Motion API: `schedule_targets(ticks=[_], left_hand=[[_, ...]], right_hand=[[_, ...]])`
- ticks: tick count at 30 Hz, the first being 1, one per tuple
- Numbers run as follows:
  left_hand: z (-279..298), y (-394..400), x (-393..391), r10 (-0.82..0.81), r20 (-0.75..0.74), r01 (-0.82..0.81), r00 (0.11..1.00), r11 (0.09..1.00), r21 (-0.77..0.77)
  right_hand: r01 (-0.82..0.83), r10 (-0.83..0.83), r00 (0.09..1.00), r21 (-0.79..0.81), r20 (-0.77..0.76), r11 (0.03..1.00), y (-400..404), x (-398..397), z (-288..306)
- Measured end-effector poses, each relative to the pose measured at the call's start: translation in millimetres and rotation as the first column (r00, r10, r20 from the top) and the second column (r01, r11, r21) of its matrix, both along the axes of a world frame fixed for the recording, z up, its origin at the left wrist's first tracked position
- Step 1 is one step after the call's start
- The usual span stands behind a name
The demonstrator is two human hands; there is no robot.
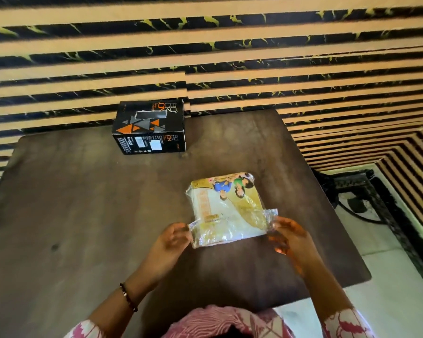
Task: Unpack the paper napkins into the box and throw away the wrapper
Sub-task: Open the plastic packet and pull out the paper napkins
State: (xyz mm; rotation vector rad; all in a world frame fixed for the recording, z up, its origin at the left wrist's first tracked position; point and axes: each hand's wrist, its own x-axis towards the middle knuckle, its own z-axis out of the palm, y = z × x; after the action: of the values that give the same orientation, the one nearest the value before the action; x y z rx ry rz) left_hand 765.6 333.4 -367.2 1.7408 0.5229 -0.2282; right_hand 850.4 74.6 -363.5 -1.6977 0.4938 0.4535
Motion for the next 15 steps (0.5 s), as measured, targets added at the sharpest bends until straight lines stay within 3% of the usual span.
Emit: schedule_targets(ticks=[2, 4, 6, 7, 10, 13, 15], left_hand=[[-0.5, 4.5, 5.4, -0.070, 0.060, 0.052, 0.996, 0.963, 0.263], [8.2, 4.8, 16.9, -0.225, 0.205, 0.078, 0.953, 0.832, 0.549], [13.6, 0.1, 36.0, -0.399, 0.268, 0.134, 0.877, 0.738, 0.661], [13.2, -4.1, 46.9, -0.492, 0.231, 0.192, 0.839, 0.667, 0.720], [6.5, -23.6, 76.2, -0.666, -0.036, 0.371, 0.745, 0.370, 0.852], [-8.1, -36.7, 91.2, -0.647, -0.168, 0.474, 0.744, 0.334, 0.815], [-19.7, -38.7, 90.4, -0.625, -0.197, 0.496, 0.755, 0.349, 0.795]], right_hand=[[0.039, 0.004, 0.980, -0.213, 0.200, 0.976, 1.7, -3.1, 5.6], [0.093, 0.056, 0.922, -0.360, 0.382, 0.928, 11.2, -4.3, 20.8], [0.073, 0.157, 0.861, -0.423, 0.484, 0.903, 25.1, 0.5, 33.0], [0.014, 0.241, 0.840, -0.464, 0.486, 0.886, 33.7, 5.0, 35.9], [-0.258, 0.535, 0.798, -0.646, 0.277, 0.719, 58.2, 21.0, 30.0], [-0.390, 0.642, 0.767, -0.780, 0.019, 0.490, 75.0, 30.0, 18.5], [-0.393, 0.624, 0.780, -0.810, -0.043, 0.435, 81.5, 29.5, 13.4]])
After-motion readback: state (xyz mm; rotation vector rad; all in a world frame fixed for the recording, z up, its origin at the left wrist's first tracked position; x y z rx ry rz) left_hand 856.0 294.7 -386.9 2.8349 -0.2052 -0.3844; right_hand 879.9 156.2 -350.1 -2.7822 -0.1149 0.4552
